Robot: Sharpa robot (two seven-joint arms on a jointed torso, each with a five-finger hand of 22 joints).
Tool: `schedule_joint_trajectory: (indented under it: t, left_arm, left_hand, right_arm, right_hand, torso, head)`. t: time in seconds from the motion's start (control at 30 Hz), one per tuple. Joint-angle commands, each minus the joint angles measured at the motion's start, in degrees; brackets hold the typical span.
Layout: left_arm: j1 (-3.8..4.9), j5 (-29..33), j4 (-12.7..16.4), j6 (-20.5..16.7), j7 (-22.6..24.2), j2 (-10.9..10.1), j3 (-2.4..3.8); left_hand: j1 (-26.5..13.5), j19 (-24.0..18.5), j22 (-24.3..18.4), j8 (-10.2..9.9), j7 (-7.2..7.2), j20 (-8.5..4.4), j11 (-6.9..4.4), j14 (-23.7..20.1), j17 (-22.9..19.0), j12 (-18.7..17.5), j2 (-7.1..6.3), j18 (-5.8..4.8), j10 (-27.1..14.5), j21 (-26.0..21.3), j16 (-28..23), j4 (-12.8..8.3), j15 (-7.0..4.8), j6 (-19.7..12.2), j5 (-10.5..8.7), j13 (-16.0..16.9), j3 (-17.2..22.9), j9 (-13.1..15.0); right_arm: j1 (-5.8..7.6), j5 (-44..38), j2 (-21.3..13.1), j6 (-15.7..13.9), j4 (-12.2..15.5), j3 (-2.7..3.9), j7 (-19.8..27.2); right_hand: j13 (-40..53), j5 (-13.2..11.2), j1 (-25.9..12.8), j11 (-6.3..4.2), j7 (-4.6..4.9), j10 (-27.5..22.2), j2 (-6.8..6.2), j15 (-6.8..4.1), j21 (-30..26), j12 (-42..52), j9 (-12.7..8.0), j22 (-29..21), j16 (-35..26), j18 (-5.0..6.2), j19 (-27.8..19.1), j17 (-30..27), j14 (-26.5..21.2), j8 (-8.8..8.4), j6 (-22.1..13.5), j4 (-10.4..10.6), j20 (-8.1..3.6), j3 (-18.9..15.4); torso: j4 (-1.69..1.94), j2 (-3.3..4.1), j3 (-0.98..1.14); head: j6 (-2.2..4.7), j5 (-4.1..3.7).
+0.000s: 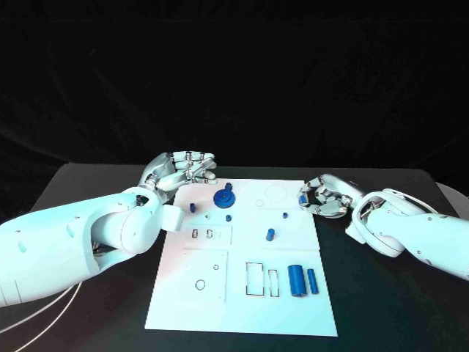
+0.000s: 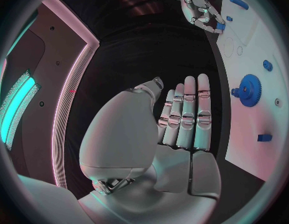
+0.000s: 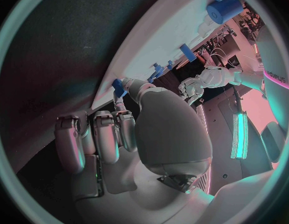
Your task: Assemble the parts on the task board
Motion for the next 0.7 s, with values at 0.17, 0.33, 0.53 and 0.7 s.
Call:
schedule_joint_trajectory:
  t: [0.17, 0.33, 0.53, 0.7]
  left_arm:
    - [0.03, 0.1, 0.1, 1.0, 0.5, 0.0, 0.04]
    - [0.03, 0.1, 0.1, 1.0, 0.5, 0.1, 0.04]
    - [0.03, 0.1, 0.0, 1.0, 0.4, 0.1, 0.04]
    - [0.03, 0.1, -0.1, 1.0, 0.4, 0.1, 0.04]
  left_hand:
    - [-0.4, 0.5, -0.1, -0.3, 0.14, 0.03, -0.02, -0.4, 0.1, -0.2, -0.21, 0.71, 0.2, 0.0, 0.2, 0.1, -0.04, 0.2, -0.24, 0.0, 0.4, -0.1]
    - [-0.4, 0.5, -0.1, -0.3, 0.14, 0.03, -0.02, -0.4, 0.1, -0.2, -0.21, 0.71, 0.2, 0.0, 0.2, 0.1, -0.04, 0.2, -0.24, 0.0, 0.4, -0.1]
    - [-0.4, 0.5, -0.1, -0.4, 0.16, 0.03, -0.01, -0.5, 0.2, -0.3, -0.13, 0.71, 0.3, 0.1, 0.2, 0.0, -0.04, 0.2, -0.24, 0.0, 0.5, -0.1]
    - [-0.4, 0.5, -0.1, -0.4, 0.16, 0.03, -0.01, -0.5, 0.2, -0.3, -0.13, 0.71, 0.3, 0.1, 0.2, 0.0, -0.04, 0.2, -0.24, 0.0, 0.5, -0.1]
  right_arm:
    - [-0.07, -0.3, 0.2, -0.3, -0.2, -0.02, -0.8]
    - [-0.07, -0.3, 0.3, -1.0, -0.1, -0.02, -1.3]
    - [-0.07, -0.3, -0.1, -3.6, 0.7, -0.01, -1.0]
    - [0.23, -0.3, -0.9, -5.4, 3.2, 0.08, -1.4]
  right_hand:
    - [10.1, 0.1, 0.0, -0.98, -0.56, 1.6, 1.86, -0.78, 0.3, 0.6, 0.5, 15.1, 0.3, -0.82, 6.0, 15.1, 6.0, 1.21, 1.9, -0.4, -0.42, 1.0]
    - [10.3, 0.0, 0.2, -1.64, -1.31, 1.8, 2.83, -1.36, 0.3, 0.7, 1.2, 15.1, 0.3, -0.82, 6.0, 15.1, 6.0, 2.37, 3.1, -0.8, -0.93, 1.3]
    - [10.2, -0.5, 0.4, -1.97, -1.63, 1.8, 3.8, -1.68, 0.3, 0.6, 1.7, 15.1, 0.3, -0.82, 6.0, 15.1, 6.0, 3.02, 3.3, -1.3, -1.28, 1.8]
    - [10.0, -2.9, 0.0, -2.18, -1.84, 1.6, 4.49, -1.9, 0.3, 0.4, 2.2, 15.1, 0.3, -0.82, 6.0, 15.1, 6.0, 3.52, 3.1, -1.4, -1.56, 2.1]
  torso:
    - [-0.04, -0.01, 0.02]
    - [-0.06, 0.03, 0.02]
    - [-0.01, -0.06, 0.02]
    - [-0.09, -0.21, -0.03]
  head:
    - [0.09, -0.06]
    - [0.01, -0.04]
    - [-0.02, -0.01]
    - [-0.05, 0.14]
